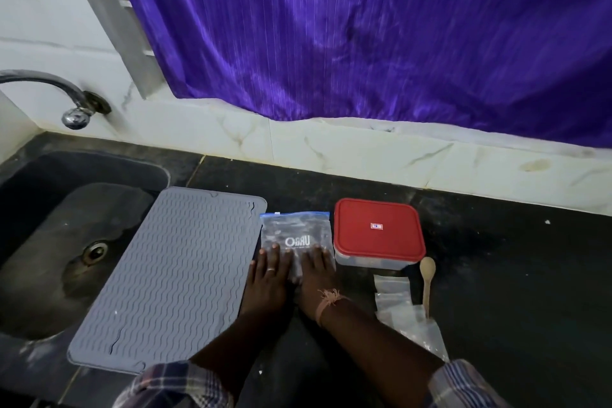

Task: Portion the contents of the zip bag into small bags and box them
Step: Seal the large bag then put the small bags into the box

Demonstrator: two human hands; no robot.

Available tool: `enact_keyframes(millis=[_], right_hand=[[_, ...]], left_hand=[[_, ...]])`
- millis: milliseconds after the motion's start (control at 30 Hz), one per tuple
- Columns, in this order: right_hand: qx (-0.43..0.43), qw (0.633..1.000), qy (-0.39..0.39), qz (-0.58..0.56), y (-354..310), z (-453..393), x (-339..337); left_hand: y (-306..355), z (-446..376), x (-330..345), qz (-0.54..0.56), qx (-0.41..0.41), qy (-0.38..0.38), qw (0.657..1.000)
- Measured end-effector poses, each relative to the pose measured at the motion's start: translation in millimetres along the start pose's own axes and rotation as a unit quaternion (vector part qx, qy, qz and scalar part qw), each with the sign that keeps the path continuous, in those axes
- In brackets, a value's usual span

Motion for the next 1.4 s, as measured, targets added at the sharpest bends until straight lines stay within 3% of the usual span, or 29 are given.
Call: enact_keyframes(millis=[133,233,300,400,500,633,733,800,900,967,1033,1100,1167,1233,1267,1300,1333,1367,1400], right_hand=[[-0.011,0.999,-0.023,-0.042,-10.2,13.1,-30.0],[-0.066,0.981,0.181,-0.014,-18.0,38.5,-65.7],[-0.06,0.95,0.304,0.029,-14.1,47.8,-78.1],[0.055,0.945,0.323,0.002,12.2,56.0,-84.6],[0.113,0.965,0.237,0.017,40.6,54.0,-79.0],[0.092,0.969,0.194,0.126,48.9,54.2,-83.3],[0.085,0.964,0.156,0.196,46.8,55.4,-84.4],[0.056,0.968,0.166,0.179,47.5,53.2,-91.9],[0.02,0.961,0.21,0.18,48.2,62.7,-116.5],[-0.016,0.962,0.22,0.158,53.6,66.8,-122.1],[-0.018,0.965,0.24,0.108,59.9,77.3,-131.2],[-0.022,0.949,0.313,-0.044,66.8,91.6,-146.2],[0.004,0.876,0.449,-0.177,80.1,107.2,-166.4],[0.093,0.772,0.571,-0.265,114.6,122.0,-182.7],[0.136,0.705,0.591,-0.368,136.4,127.0,-188.5],[0.178,0.631,0.58,-0.482,162.5,126.6,-188.0],[0.245,0.613,0.523,-0.539,196.4,125.2,-182.4],[0.312,0.627,0.44,-0.562,222.5,121.9,-169.6],[0.372,0.664,0.378,-0.526,249.1,125.7,-158.5]], left_hand=[[-2.9,-14.5,-9.8,-0.027,-0.011,-0.016,0.999],[12.1,-18.7,-37.9,-0.006,-0.021,-0.011,1.0],[29.9,-15.9,-51.7,0.037,0.016,0.061,0.997],[66.1,-12.1,-60.3,0.225,0.026,0.119,0.967],[100.4,-23.0,-57.4,0.437,-0.016,0.051,0.898],[107.5,-52.7,-31.7,0.631,-0.13,-0.023,0.764],[135.5,-26.1,-64.7,0.691,-0.178,-0.046,0.699],[146.4,-20.3,-75.2,0.729,-0.185,-0.064,0.656],[148.4,-17.2,-74.5,0.754,-0.185,-0.078,0.626],[148.4,-14.0,-70.3,0.748,-0.18,-0.062,0.636],[146.5,-19.4,-59.9,0.715,-0.182,-0.04,0.674],[151.1,-20.4,-59.0,0.683,-0.194,-0.027,0.704],[155.8,-18.9,-64.5,0.623,-0.216,-0.023,0.752],[156.5,-19.3,-63.3,0.607,-0.241,-0.009,0.757],[156.8,-18.6,-61.8,0.614,-0.249,-0.003,0.749],[156.2,-19.1,-59.0,0.619,-0.253,0.005,0.744],[158.4,-18.1,-57.2,0.617,-0.253,0.008,0.745],[159.3,-17.2,-55.5,0.616,-0.25,0.01,0.747],[161.8,-15.2,-54.7,0.619,-0.248,0.012,0.745]])
Point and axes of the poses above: each hand's wrist, its own z-axis away from the middle knuckle, its own x-axis out of the palm, y = z × x, the point moved 2 cm from there along -z, towards the middle knuckle, and after that the axes turned 5 degrees about -y, right-handed, at the moved point
